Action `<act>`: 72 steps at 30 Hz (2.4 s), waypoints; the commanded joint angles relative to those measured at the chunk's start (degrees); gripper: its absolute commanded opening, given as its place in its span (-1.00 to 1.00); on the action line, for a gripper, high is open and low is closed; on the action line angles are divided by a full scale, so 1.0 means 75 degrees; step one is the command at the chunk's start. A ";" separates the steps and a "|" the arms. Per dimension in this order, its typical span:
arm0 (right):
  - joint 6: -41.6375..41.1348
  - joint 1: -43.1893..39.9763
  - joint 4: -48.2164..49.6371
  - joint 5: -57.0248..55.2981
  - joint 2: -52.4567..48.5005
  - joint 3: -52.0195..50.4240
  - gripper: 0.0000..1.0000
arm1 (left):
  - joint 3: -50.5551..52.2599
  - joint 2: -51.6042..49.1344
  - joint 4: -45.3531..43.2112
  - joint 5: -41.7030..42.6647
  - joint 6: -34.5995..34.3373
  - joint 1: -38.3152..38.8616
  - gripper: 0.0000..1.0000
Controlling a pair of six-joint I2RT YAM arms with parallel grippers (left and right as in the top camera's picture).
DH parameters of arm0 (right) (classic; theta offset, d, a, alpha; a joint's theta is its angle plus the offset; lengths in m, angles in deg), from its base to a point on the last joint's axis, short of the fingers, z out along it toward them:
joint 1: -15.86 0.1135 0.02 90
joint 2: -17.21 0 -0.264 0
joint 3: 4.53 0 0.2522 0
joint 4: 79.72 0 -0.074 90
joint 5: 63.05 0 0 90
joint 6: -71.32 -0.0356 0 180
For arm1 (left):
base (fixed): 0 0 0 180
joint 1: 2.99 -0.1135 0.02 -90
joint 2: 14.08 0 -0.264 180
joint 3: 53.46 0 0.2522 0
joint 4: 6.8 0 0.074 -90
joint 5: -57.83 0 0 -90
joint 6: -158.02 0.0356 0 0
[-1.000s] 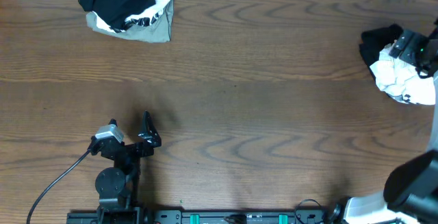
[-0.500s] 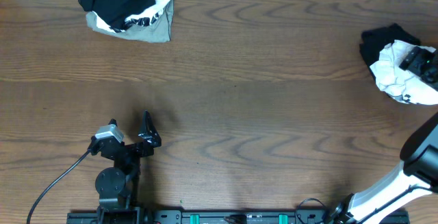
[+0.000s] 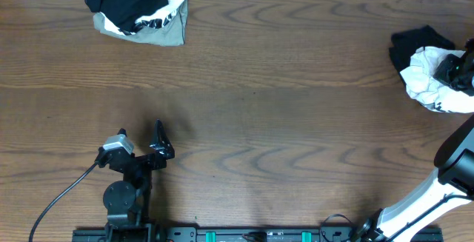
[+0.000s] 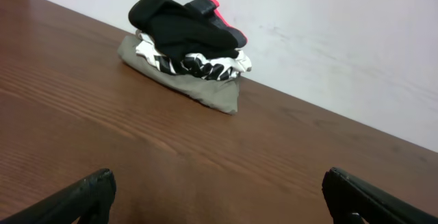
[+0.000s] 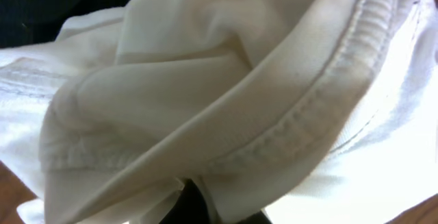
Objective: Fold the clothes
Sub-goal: 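Lift the white T-shirt with the right gripper and pull it off the pile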
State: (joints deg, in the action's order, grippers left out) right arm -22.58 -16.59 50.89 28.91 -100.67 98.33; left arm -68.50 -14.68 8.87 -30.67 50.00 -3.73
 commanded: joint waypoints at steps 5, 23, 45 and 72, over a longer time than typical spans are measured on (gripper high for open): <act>-0.0927 -0.0009 -0.0146 0.0227 0.1195 0.0134 -0.97 | 0.0140 0.0050 0.0283 -0.0093 0.0044 -0.0026 0.96; -0.2142 0.1227 -0.0111 0.4788 0.5310 0.0134 -0.90 | 0.0140 0.0050 0.0283 -0.0093 0.0044 -0.0026 0.96; -0.3652 0.6645 0.1754 0.4986 0.5651 0.0134 -0.98 | 0.0140 0.0050 0.0283 -0.0096 0.0044 -0.0026 0.96; -0.2037 0.5622 -0.0656 -0.5152 0.6924 0.0134 -0.98 | 0.0140 0.0050 0.0283 -0.0096 0.0044 -0.0026 0.96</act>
State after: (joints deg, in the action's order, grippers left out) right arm -40.48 26.60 46.89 8.43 -49.63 98.53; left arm -68.50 -14.68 8.87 -30.67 50.00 -3.73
